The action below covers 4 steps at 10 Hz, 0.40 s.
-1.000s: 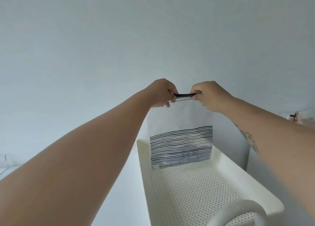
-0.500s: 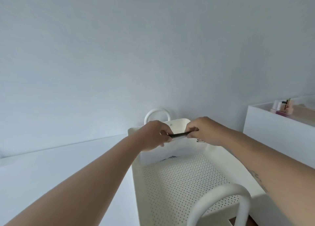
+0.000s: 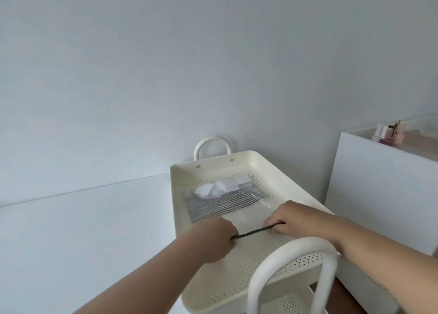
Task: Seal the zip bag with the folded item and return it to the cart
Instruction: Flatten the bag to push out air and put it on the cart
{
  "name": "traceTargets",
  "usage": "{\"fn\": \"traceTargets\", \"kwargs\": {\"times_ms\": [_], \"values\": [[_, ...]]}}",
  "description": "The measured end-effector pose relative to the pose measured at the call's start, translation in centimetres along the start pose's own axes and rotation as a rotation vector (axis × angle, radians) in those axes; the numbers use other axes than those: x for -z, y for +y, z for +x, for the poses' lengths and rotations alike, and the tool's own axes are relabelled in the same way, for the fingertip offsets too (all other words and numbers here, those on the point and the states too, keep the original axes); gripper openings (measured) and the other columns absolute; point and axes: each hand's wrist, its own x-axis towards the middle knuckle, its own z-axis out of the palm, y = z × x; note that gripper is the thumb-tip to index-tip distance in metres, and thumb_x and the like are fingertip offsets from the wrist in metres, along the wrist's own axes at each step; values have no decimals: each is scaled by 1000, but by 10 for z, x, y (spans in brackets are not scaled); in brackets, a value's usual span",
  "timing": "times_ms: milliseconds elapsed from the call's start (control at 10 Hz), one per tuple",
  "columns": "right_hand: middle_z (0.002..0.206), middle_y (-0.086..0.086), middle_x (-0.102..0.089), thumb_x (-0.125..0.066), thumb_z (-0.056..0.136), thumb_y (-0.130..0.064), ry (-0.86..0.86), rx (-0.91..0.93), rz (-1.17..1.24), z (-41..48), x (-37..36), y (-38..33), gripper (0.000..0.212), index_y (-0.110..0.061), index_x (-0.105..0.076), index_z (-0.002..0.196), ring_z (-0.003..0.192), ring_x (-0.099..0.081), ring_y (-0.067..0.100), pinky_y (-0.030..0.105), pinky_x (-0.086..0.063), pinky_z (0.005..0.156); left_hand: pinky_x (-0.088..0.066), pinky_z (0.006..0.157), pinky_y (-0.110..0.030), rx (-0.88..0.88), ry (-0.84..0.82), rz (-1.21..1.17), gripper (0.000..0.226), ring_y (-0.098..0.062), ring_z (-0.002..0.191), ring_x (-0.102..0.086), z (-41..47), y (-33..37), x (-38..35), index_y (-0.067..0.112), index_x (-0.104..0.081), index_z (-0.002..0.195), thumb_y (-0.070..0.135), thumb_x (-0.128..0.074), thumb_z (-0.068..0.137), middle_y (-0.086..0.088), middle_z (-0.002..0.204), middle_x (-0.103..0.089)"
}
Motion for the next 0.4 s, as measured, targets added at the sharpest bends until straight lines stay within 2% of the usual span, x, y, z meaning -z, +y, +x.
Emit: {"fn": "traceTargets", "kwargs": {"times_ms": [100,200,300,400], "values": [[101,-14,-74,-54,92,-20,17,15,-41,9,-6,2,26,-31,-71,107,92,-64,5,31,-49,87,-46,76,-34,31,17,14,30,-24,102,-58,9,-8,-2,19,-61,112,28,-37,97,-3,113,-63],[107,-10,-72,-52,94,-23,60,-7,-70,17,-10,4,22,-28,-69,108,99,-62,10,33,-48,90,-47,94,-43,68,-19,11,32,-24,117,-53,17,-15,-2,20,-56,119,29,-35,96,-2,133,-56],[119,-8,-68,-54,92,-29,58,-22,-12,22,-15,6,23,-24,-65,111,115,-59,15,37,-44,99,-46,95,-44,125,-31,-22,36,-25,122,-51,23,-17,-5,20,-53,119,43,-42,94,-3,135,-54],[146,-10,-48,-63,83,-45,92,-138,102,28,-1,3,52,-34,-55,133,135,-44,12,28,-34,111,-38,104,-42,127,-21,-69,60,-22,132,-41,23,-18,-2,22,-45,135,60,-47,88,0,145,-45]]}}
